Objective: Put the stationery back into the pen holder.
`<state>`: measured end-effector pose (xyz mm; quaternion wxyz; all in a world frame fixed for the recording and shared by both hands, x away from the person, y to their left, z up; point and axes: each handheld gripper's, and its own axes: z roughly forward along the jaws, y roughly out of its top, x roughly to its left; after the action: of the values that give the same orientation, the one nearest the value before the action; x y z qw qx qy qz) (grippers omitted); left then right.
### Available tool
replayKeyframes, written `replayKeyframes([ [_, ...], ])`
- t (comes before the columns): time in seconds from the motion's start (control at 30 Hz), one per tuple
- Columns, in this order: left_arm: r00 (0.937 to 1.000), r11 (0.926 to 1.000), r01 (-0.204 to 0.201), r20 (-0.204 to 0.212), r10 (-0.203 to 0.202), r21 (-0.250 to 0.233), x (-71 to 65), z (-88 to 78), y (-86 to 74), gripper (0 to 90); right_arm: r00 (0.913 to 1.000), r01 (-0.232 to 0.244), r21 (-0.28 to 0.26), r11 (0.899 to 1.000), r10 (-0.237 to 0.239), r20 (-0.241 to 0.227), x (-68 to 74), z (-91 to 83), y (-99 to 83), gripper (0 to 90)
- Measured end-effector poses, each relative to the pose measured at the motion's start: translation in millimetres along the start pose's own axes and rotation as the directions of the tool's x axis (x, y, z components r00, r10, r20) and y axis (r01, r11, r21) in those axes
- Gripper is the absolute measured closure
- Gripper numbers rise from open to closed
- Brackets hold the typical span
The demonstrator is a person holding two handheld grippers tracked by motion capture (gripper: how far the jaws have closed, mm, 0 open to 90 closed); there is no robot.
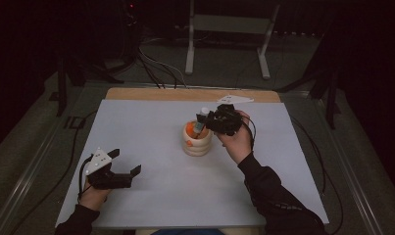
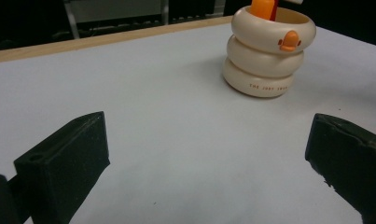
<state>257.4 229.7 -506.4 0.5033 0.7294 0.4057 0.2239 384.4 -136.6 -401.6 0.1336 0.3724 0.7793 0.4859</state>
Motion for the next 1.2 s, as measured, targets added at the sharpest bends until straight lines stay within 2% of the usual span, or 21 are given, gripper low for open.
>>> replayKeyframes([
  [0.57, 1.0000, 1.0000, -0.003, 0.000, 0.003, 0.003, -0.4, 0.4, 0.0, 0.2, 0.9998, 0.004, 0.097, 0.995, -0.006, 0.017, -9.1, 18.7, -10.9, 65.6],
  [0.93, 1.0000, 1.0000, -0.002, -0.002, 0.002, 0.007, -0.4, 0.4, -0.4, 0.2, 0.9997, 0.010, 0.137, 0.990, -0.013, 0.022, -11.0, 26.7, -17.8, 65.6],
  [1.2, 1.0000, 1.0000, -0.001, -0.004, 0.001, 0.008, -0.1, 0.4, -0.4, 0.2, 0.9993, 0.023, 0.186, 0.982, -0.028, 0.025, -11.8, 33.5, -23.4, 65.5],
])
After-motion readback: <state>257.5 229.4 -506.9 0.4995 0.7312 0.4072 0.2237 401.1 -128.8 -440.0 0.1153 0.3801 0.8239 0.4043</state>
